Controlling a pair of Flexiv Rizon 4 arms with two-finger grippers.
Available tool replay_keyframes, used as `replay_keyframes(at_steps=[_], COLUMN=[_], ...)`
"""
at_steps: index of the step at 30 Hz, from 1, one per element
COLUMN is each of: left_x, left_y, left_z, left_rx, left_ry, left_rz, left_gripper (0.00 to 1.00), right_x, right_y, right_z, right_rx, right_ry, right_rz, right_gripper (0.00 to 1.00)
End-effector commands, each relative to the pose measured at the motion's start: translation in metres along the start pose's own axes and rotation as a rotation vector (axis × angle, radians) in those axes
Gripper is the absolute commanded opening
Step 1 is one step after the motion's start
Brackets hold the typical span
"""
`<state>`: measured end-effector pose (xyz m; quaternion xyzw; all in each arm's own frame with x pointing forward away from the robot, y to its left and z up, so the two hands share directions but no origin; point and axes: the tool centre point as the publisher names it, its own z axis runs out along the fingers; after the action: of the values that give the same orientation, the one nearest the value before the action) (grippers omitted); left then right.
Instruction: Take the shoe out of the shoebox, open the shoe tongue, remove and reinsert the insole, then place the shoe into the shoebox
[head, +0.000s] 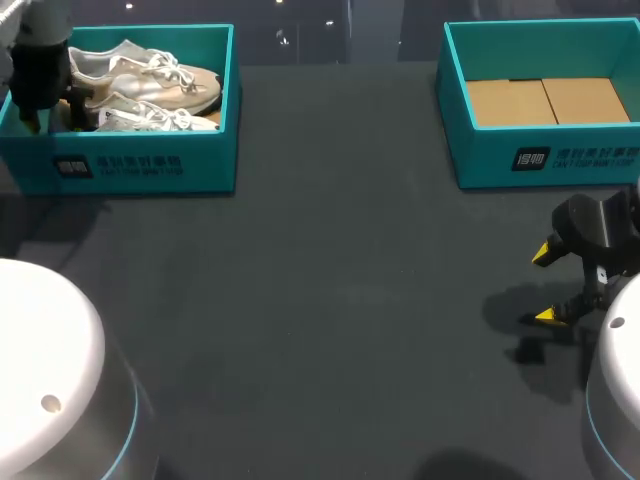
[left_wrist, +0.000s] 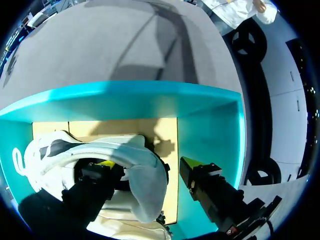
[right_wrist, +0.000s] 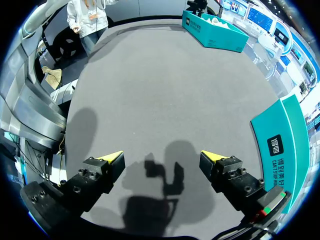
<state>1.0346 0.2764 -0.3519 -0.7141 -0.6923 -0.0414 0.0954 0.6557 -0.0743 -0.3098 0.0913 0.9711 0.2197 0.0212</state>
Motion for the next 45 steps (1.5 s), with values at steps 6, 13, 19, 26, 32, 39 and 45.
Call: replay_keyframes(at_steps=[6, 13, 19, 26, 32, 39, 45], left_x=[0.001, 0.0, 0.001, 0.009, 0.017, 0.027, 0.036], left_y=[0.006, 0.007, 0.006, -0.001, -0.007, -0.005, -0.004], left_z=[0.015, 0.02, 0.023, 0.024, 0.015, -0.005, -0.034], left_rx=[0.018, 0.028, 0.036, 0.039, 0.046, 0.067, 0.076], left_ry=[0.025, 0.028, 0.039, 0.047, 0.034, 0.022, 0.007], left_rz=[-0.001, 0.0, 0.001, 0.012, 0.017, -0.039, -0.077], left_gripper=[0.7, 0.49, 0.2, 0.0, 0.0, 0.0, 0.0], right_x=[0.002, 0.002, 0.002, 0.002, 0.002, 0.002, 0.002], right_y=[0.0, 0.0, 0.0, 0.0, 0.0, 0.0, 0.0], right_z=[0.0, 0.0, 0.0, 0.0, 0.0, 0.0, 0.0], right_rx=[0.003, 0.003, 0.003, 0.003, 0.003, 0.003, 0.003], right_ry=[-0.003, -0.003, -0.003, -0.003, -0.003, -0.003, -0.003], right_rz=[0.0, 0.0, 0.0, 0.0, 0.0, 0.0, 0.0], right_gripper=[1.0, 1.0, 1.0, 1.0, 1.0, 1.0, 1.0])
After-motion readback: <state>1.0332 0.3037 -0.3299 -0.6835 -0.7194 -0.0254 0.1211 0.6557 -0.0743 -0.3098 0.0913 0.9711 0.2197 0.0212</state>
